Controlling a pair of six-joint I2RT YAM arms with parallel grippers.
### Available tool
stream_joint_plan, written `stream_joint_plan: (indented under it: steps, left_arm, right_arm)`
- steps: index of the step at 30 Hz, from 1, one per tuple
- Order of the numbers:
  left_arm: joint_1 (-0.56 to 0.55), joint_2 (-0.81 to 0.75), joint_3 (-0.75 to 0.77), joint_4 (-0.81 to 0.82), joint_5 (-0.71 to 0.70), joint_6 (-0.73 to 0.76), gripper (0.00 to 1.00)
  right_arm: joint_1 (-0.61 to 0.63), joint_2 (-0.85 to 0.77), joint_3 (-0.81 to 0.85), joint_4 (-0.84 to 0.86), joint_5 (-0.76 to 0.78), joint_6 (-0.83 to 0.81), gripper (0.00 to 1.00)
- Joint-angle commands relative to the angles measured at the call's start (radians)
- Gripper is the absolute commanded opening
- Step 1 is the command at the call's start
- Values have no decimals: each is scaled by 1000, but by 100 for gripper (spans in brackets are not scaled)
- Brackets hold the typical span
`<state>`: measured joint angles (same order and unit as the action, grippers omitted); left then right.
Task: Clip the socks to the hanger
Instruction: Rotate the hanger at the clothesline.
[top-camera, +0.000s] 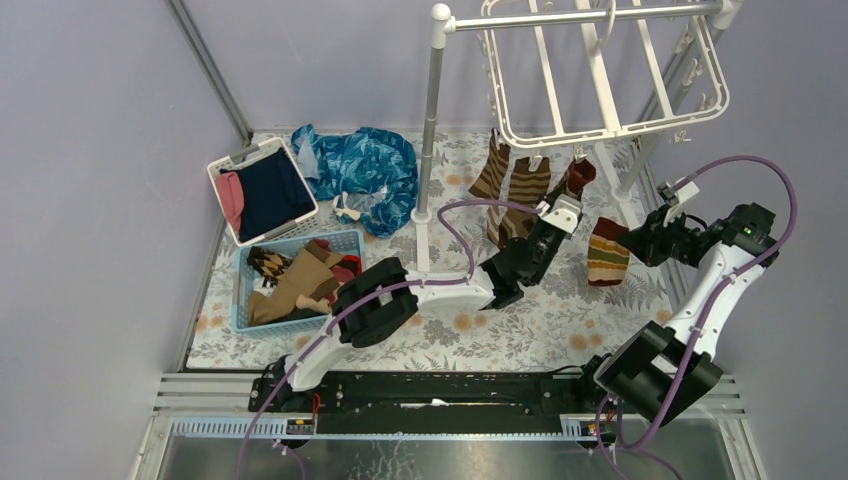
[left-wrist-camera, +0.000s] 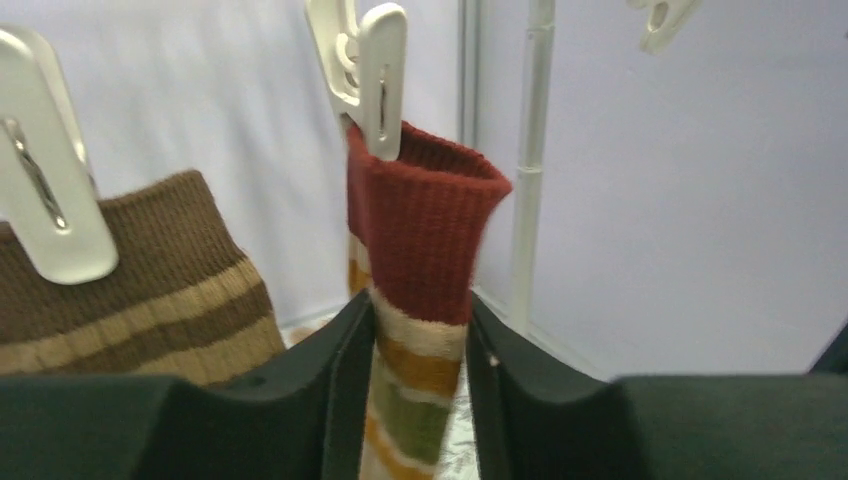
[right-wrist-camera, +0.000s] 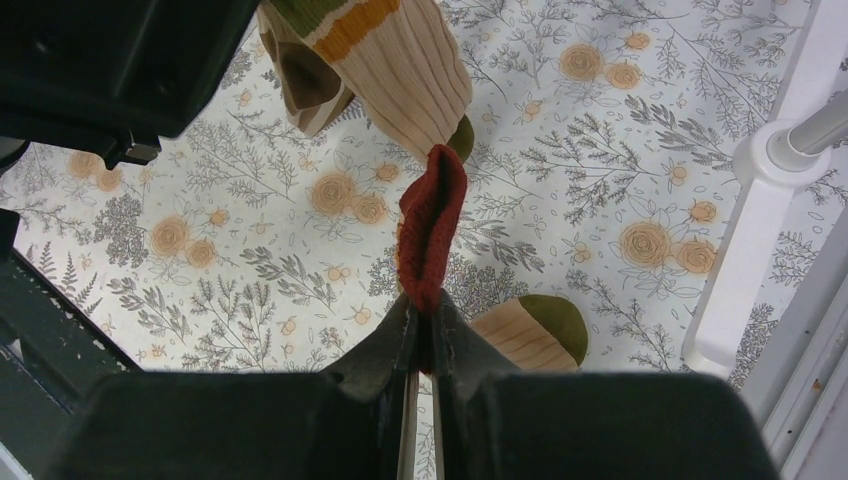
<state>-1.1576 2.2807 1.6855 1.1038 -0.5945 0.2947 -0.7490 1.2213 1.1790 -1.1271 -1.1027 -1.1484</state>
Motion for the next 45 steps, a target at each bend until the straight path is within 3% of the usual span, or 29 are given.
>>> stream_joint_plan:
  steps: [1,6,11,23,45]
  left_arm:
    - [10,-26,-7,43,-38,33,33]
    - [24,-104,-100,63,-18,8,11]
    - [58,-203,-208,51,35,-62,4]
    - [179,-345,-347,-24,108,-184,2]
    - [388,-425,-397,-172,278,-412,3]
  right_arm:
    - [-4,-1,-4,-46,-32,-42,0]
    - [-4,-2,-13,-52,-37,-51,0]
    - [-4,-2,-15,-68,-42,-70,0]
    - [-4,0,20,-211,-94,-204,0]
    - [10,-13,2,-232,-175,-219,0]
